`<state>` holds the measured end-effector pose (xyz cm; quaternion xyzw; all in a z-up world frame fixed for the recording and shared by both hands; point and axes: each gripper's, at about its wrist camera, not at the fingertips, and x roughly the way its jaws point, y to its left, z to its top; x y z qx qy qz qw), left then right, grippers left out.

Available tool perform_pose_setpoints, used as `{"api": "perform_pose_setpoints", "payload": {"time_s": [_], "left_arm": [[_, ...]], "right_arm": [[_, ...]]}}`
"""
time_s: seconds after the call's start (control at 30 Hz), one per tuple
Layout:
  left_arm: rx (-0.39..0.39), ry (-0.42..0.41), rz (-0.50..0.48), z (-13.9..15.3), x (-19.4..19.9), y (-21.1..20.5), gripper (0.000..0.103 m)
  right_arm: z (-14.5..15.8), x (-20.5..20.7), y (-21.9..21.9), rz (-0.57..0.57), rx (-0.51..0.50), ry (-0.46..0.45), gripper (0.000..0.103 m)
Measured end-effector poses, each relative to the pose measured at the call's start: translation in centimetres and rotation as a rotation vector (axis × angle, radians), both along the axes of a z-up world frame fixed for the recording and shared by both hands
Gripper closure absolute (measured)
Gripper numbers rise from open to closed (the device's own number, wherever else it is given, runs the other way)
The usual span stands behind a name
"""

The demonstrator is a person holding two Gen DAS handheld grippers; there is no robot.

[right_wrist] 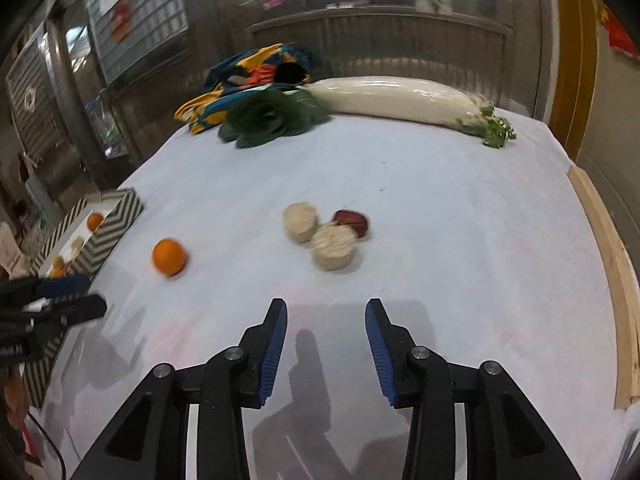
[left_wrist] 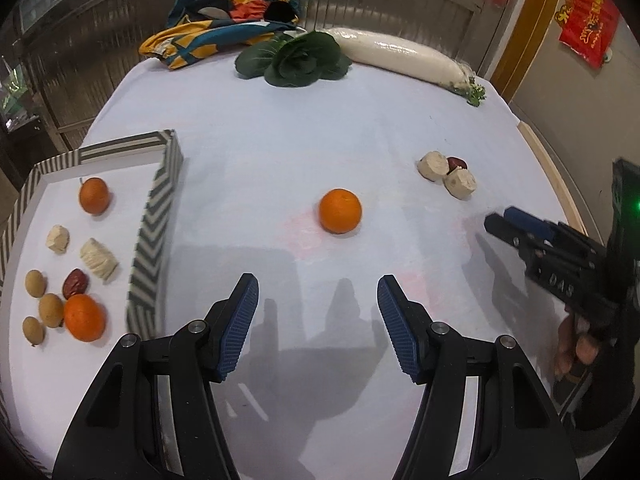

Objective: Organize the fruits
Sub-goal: 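Move both tools back toward the orange and white yam chunks, then grasp a white yam chunk with the right tool while the left grasps an orange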

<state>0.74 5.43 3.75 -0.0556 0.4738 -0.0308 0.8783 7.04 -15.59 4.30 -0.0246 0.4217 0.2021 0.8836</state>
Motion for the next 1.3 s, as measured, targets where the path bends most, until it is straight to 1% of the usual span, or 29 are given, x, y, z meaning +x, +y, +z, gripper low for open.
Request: {"api": "perform_pose_setpoints", "payload": {"time_s": [0.1, 0.27, 0.3, 0.33, 0.37, 0.4, 0.5, 0.63, 0.83, 0.9, 0.93, 1.07, 1.17, 1.3], "left_arm": [[-0.006, 0.01, -0.001, -0.1, 0.6, -0.5, 0.041], [0.005, 0.019, 0.008, -0.3, 1.9, -1.1, 0.041], [0.001, 0.022, 0.011, -0.4, 2.2, -1.1, 0.041], [0.002, 0.024, 0.014, -0.5, 2.5, -1.3, 0.041], [0.006, 0.027, 0.019, -0.6, 3.0, -1.3, 0.041], [0.009, 0.033, 0.026, -0.8, 3.4, -1.4, 0.041], [-0.001, 0.054, 0.041, -1.2, 4.6, -1.4, 0.041], [-0.034, 0.071, 0.061, -1.5, 6.1, -1.6, 0.041], [-0.022, 0.08, 0.065, -2.1, 7.4, -2.2, 0.041], [-0.019, 0.084, 0.071, -2.5, 7.3, -2.0, 0.058], [0.002, 0.071, 0.077, -2.5, 7.2, -1.9, 0.073], [-0.036, 0.071, 0.066, -2.4, 6.9, -1.2, 0.073], [-0.028, 0.065, 0.05, -2.2, 6.1, -1.2, 0.073], [-0.015, 0.039, 0.03, -1.4, 4.1, -1.2, 0.073]], "right_arm": [[-0.2, 1.3, 0.0, 0.007, 0.011, 0.015, 0.059], [-1.0, 3.9, 2.0, 0.027, -0.009, 0.026, 0.059], [-1.2, 4.5, 2.4, 0.018, -0.032, 0.021, 0.059], [-1.5, 4.9, 2.6, 0.008, -0.049, 0.033, 0.063], [-1.5, 5.1, 2.8, 0.008, -0.048, 0.03, 0.071], [-1.3, 5.2, 2.8, 0.021, -0.036, 0.021, 0.075], [-1.3, 4.7, 2.4, 0.028, -0.032, 0.021, 0.075], [-1.1, 4.3, 1.1, 0.016, -0.003, 0.027, 0.075], [-1.0, 4.0, 0.8, 0.026, 0.007, 0.032, 0.075], [-0.8, 3.8, 0.9, 0.033, 0.01, 0.026, 0.075], [-0.7, 3.7, 0.8, 0.033, 0.013, 0.024, 0.075], [-0.4, 3.4, 0.8, 0.034, 0.029, 0.025, 0.075], [0.0, 2.8, 1.3, 0.044, 0.025, 0.017, 0.075], [0.4, 1.1, 2.0, 0.063, 0.023, 0.007, 0.075]]}}
